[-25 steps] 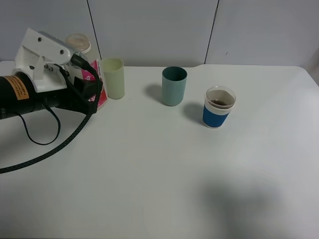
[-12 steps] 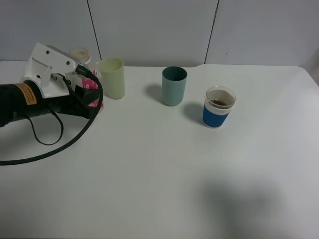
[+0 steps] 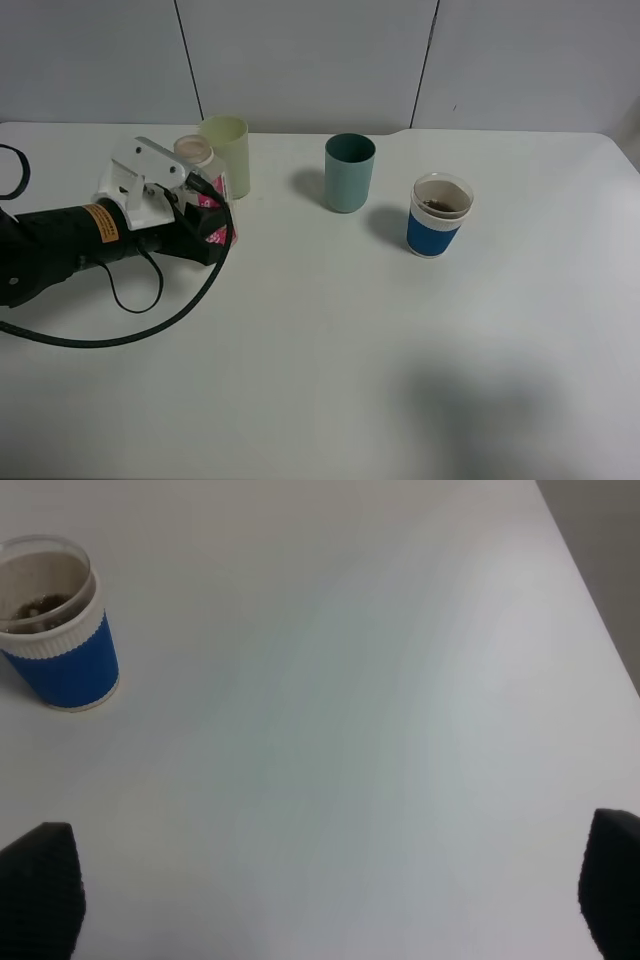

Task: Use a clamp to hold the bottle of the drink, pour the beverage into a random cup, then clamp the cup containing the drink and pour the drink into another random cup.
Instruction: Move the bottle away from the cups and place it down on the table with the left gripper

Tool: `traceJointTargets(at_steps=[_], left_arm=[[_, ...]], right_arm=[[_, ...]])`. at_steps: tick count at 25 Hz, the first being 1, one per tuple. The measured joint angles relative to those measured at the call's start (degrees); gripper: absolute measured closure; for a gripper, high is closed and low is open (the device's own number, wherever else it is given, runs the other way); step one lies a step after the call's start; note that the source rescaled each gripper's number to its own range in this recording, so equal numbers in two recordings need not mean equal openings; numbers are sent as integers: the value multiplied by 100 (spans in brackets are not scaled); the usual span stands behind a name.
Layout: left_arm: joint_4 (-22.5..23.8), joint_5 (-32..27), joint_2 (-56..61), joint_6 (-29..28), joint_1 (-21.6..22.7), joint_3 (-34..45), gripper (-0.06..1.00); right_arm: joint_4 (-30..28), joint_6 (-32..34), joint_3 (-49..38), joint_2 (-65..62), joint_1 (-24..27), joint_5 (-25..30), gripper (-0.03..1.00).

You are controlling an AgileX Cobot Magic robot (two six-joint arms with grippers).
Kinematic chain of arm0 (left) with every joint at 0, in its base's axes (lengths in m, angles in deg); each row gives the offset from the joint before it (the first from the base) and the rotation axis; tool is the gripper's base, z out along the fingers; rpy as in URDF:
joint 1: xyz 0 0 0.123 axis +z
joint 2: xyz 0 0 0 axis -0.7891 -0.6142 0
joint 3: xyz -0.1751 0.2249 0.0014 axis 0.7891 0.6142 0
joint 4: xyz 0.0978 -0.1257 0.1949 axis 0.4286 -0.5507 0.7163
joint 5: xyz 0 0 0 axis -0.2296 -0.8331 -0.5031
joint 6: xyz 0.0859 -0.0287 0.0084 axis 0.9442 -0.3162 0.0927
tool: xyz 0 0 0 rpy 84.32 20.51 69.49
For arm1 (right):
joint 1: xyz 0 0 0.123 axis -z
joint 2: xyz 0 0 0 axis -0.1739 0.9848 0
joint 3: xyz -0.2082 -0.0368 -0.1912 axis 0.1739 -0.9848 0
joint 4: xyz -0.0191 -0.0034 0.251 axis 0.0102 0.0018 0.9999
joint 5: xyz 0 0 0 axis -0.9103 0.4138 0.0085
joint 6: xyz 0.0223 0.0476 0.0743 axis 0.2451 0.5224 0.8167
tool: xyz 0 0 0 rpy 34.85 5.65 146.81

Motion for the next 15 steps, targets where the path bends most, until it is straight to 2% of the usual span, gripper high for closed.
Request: traceJointTargets(at_steps=[15], left_arm=[[24, 697, -732, 220, 0, -5, 93]], right_arm=[[0, 0, 0, 0, 0, 0, -3]])
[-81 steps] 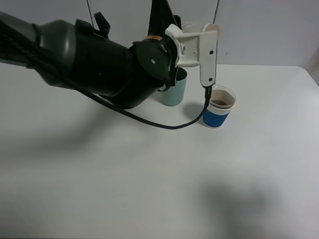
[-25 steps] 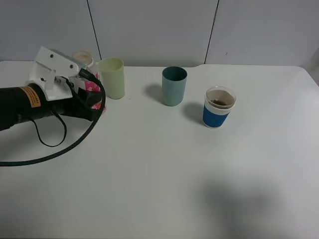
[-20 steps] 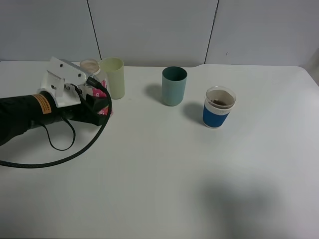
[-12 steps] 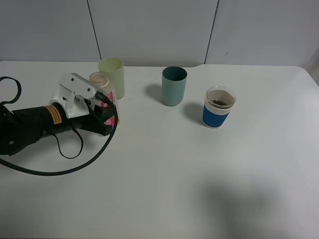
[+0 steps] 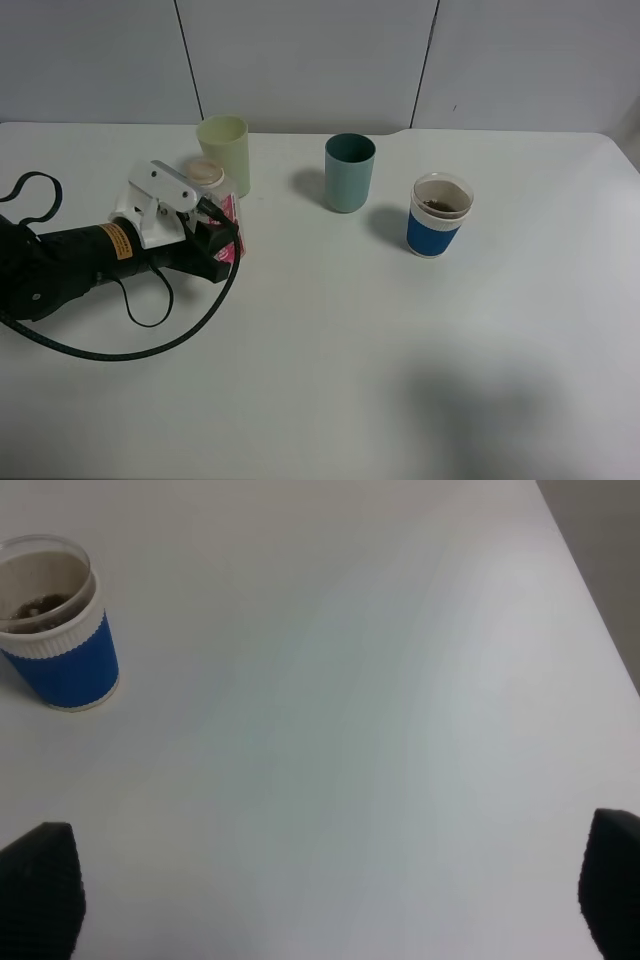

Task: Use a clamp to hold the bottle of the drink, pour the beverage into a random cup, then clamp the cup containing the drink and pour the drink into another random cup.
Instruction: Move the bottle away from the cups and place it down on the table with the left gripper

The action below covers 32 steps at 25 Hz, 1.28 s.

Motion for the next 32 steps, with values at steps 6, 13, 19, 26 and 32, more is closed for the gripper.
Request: traceJointTargets(at_steps=[6, 13, 19, 26, 32], left_arm=[[0, 240, -145, 70, 0, 0, 93], [0, 267, -151, 74, 0, 0, 93], [0, 267, -155, 90, 0, 0, 93], [-5, 442, -308, 190, 0, 5, 93], [-5, 444, -315, 307, 0, 5, 93]], right_arm=[[0, 0, 0, 0, 0, 0, -3], [0, 0, 0, 0, 0, 0, -3], [0, 0, 0, 0, 0, 0, -3], [0, 0, 0, 0, 0, 0, -3], [0, 0, 0, 0, 0, 0, -3]])
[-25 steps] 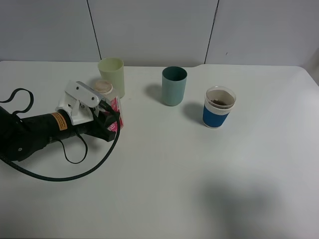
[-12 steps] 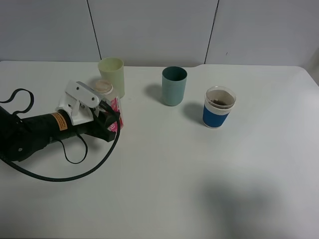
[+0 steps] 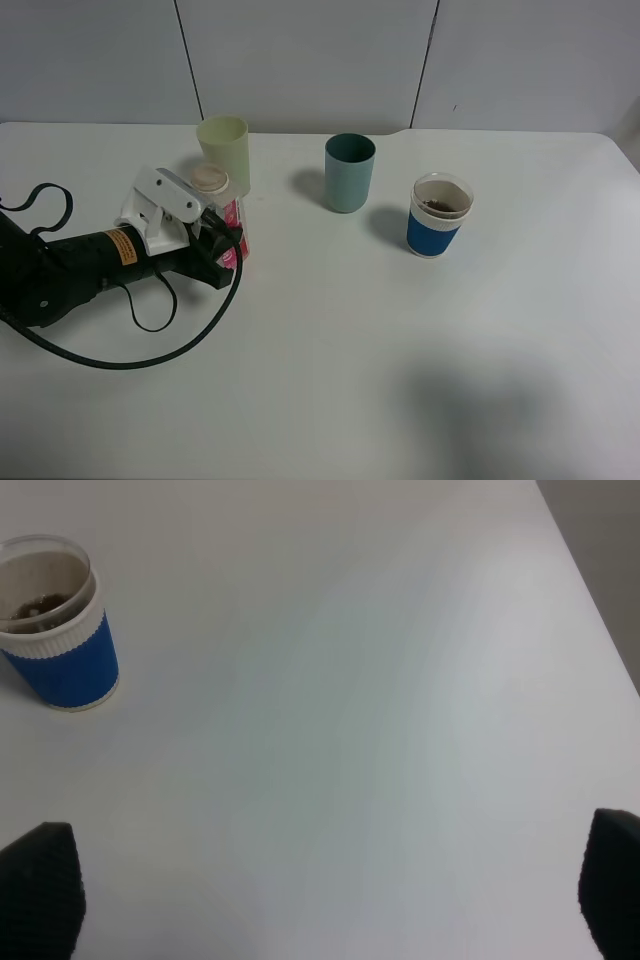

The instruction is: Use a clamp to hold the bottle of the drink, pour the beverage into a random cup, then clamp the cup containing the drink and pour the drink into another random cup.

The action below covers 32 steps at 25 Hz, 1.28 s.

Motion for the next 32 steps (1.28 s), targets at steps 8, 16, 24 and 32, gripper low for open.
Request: traceJointTargets(at_steps=[8, 16, 24, 32], left_arm=[[0, 9, 0, 180, 0, 0, 93], [-17, -42, -19, 198, 0, 0, 18], [-17, -48, -23, 198, 0, 0, -5], [-240, -108, 177, 578, 0, 184, -5]], right_arm=[[0, 0, 0, 0, 0, 0, -3], [0, 0, 0, 0, 0, 0, -3], [0, 0, 0, 0, 0, 0, -3], [0, 0, 0, 0, 0, 0, -3]])
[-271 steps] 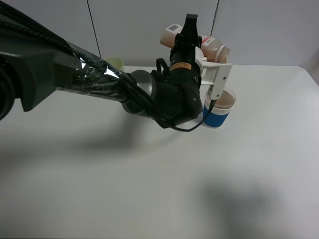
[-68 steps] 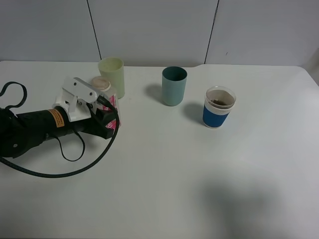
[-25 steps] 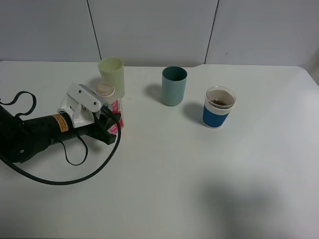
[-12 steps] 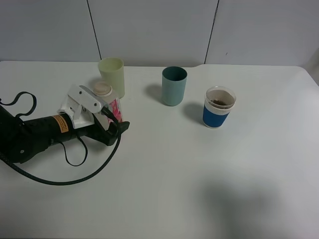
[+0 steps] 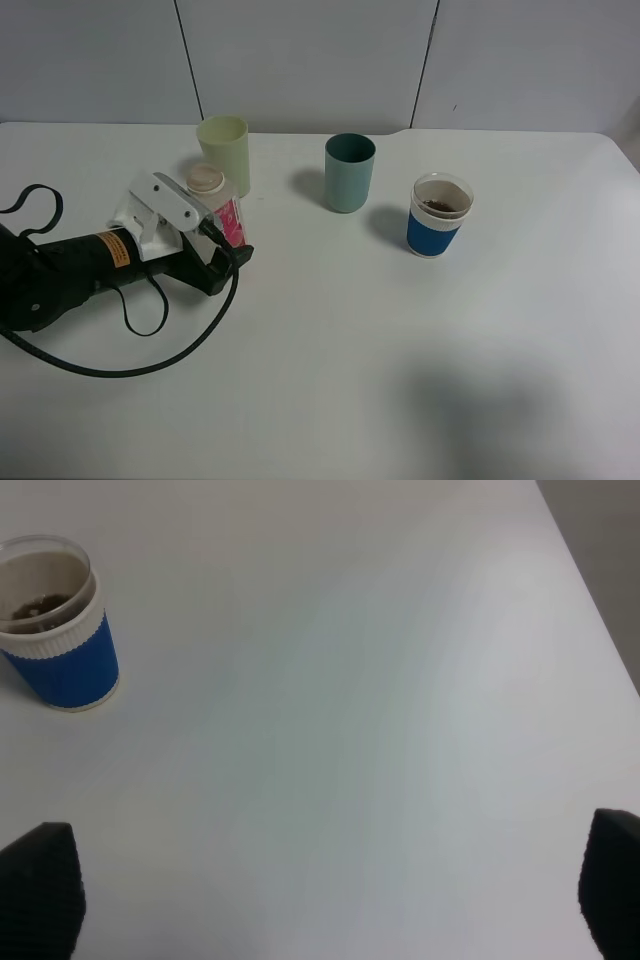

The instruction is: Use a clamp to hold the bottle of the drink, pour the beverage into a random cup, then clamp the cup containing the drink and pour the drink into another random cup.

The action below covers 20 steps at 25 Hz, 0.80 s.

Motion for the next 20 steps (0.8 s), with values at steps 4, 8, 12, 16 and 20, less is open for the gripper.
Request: traceJointTargets(at_steps=[4, 8, 12, 16, 20], left_arm=[[-284, -4, 377, 217, 0, 420, -5], [-552, -10, 820, 224, 0, 854, -5], [-1080, -189, 1468, 204, 0, 1301, -5], [-1448, -449, 2115, 54, 0, 1502, -5], [-1945, -1211, 3535, -276, 0, 1556, -5]], right_arm=[[0, 0, 0, 0, 0, 0, -3], [0, 0, 0, 0, 0, 0, -3], [0, 0, 0, 0, 0, 0, -3], [0, 0, 0, 0, 0, 0, -3], [0, 0, 0, 0, 0, 0, -3]])
